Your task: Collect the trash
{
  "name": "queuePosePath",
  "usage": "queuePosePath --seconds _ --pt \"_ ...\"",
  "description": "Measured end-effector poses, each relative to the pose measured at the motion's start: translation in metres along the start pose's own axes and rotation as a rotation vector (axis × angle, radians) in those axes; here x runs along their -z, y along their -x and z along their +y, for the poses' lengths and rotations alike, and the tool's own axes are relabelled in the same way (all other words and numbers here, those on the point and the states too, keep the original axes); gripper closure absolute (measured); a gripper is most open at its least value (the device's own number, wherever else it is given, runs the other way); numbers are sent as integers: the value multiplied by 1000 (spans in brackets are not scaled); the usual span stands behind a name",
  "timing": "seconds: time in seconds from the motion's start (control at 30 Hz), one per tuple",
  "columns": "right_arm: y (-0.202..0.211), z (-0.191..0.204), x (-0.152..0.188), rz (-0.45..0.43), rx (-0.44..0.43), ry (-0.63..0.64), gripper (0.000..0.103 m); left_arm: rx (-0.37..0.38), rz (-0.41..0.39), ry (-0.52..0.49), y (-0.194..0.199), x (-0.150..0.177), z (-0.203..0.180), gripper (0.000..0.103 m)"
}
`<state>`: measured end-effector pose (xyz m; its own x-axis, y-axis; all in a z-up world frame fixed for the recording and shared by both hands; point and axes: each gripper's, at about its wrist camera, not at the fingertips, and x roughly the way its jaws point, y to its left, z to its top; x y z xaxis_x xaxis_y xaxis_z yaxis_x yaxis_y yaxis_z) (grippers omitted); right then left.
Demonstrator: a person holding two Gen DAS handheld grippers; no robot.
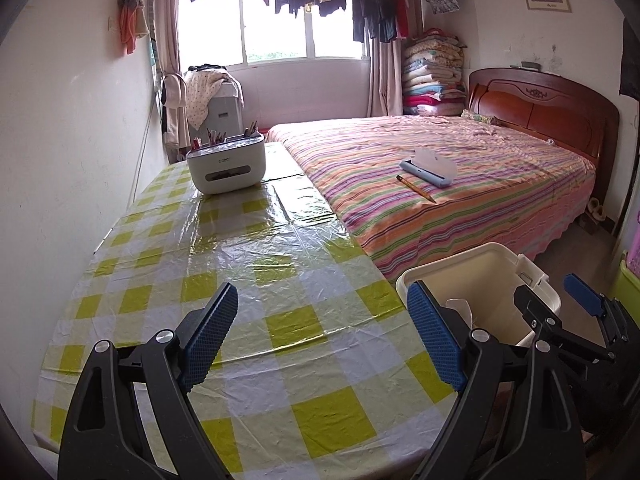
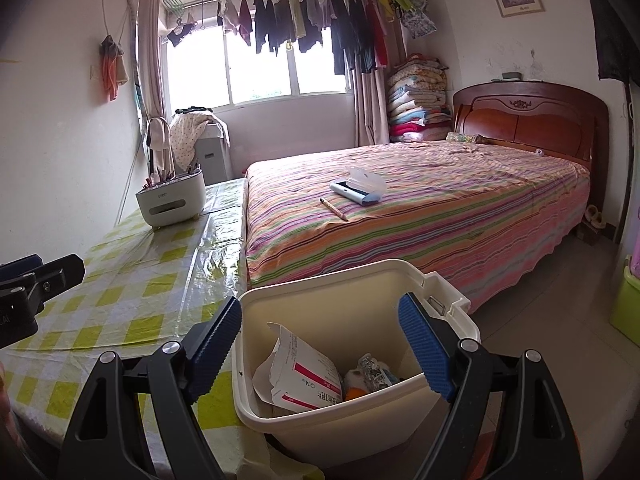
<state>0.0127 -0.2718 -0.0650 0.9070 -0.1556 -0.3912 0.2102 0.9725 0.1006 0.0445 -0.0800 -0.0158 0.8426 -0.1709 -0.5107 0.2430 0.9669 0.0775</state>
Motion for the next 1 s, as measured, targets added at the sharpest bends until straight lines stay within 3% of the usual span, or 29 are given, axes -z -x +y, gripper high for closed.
queuePosePath --seconds 1.0 --pt "-1 4 2 19 -10 -13 24 -7 8 -55 -2 8 -13 15"
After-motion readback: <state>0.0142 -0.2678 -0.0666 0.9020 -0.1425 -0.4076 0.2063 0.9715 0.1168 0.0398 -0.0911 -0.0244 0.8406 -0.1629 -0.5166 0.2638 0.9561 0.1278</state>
